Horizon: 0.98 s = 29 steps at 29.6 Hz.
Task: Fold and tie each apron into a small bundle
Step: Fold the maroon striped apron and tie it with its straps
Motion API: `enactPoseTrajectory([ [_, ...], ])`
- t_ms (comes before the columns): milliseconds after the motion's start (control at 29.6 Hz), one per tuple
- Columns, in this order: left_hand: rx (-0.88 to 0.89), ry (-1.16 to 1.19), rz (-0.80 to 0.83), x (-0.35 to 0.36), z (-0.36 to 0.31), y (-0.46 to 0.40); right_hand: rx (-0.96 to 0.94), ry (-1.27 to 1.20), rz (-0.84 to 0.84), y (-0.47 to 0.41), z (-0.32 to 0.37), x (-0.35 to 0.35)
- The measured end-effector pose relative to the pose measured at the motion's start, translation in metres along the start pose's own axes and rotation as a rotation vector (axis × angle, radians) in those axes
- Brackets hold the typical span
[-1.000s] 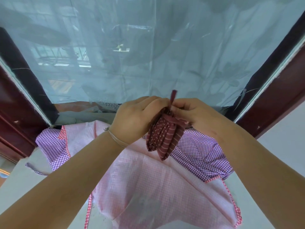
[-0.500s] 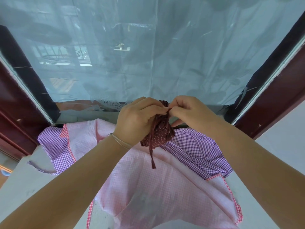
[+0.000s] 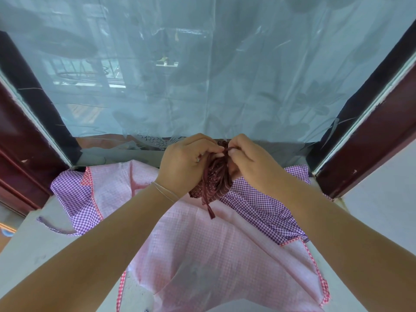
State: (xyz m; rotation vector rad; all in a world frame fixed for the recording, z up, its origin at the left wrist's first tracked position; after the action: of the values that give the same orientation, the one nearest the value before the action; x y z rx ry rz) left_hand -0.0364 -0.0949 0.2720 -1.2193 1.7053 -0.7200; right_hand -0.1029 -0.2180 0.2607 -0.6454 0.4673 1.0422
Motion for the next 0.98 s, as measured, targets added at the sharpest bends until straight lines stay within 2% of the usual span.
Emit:
enactPoseTrajectory([
  [68,0.005,-0.024,-0.013,0.000,0.002,-0.001,0.267,-0.422,0.174,0.000,-0.007,0.011],
  [135,0.007,-0.045,-0.018,-0.001,0.006,-0.001,0.333,-0.640,0.271,0.002,-0.007,0.016],
  [203,0.005,-0.041,-0.004,0.001,0.007,0.001,0.311,-0.588,0.273,0.003,-0.009,0.015],
  [304,-0.074,0.040,-0.002,0.000,0.009,0.000,0.340,-0.539,0.105,-0.001,-0.016,0.007],
  [405,-0.239,0.141,-0.039,0.000,0.021,0.003,0.414,-0.630,-0.081,0.000,-0.027,0.001],
  [506,-0.408,0.253,-0.077,-0.003,0.030,0.011,0.425,-0.642,-0.134,0.005,-0.030,-0.003],
  [574,-0.404,0.318,-0.048,-0.002,0.025,0.014,0.447,-0.672,-0.130,0.008,-0.034,-0.002],
  [675,-0.285,0.366,-0.013,-0.003,0.008,0.009,0.485,-0.716,-0.119,0.008,-0.034,-0.002],
  [777,-0.159,0.360,0.059,0.001,-0.008,0.002,0.488,-0.644,-0.138,0.004,-0.033,-0.003],
  [844,-0.154,0.316,0.163,0.006,-0.013,-0.001,0.396,-0.406,-0.167,-0.003,-0.033,-0.007],
  [912,-0.239,0.245,0.275,0.015,-0.007,-0.004,0.252,-0.138,-0.169,-0.008,-0.027,-0.008],
  [979,-0.433,0.239,0.325,0.023,0.006,-0.003,0.158,-0.033,-0.171,-0.008,-0.023,-0.006],
])
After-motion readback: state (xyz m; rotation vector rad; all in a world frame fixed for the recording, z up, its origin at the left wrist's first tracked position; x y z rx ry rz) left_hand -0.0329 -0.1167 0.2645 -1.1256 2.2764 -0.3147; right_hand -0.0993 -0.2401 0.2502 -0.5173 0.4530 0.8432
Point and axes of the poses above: each hand's wrist, its own y-axis away from the middle knuckle, its own x-axis out of the palm, z = x × y, the point moved 7 cm from there along -y, towards the middle knuckle, and after that the axes turned 10 degrees about -z, right-handed, at the moved point
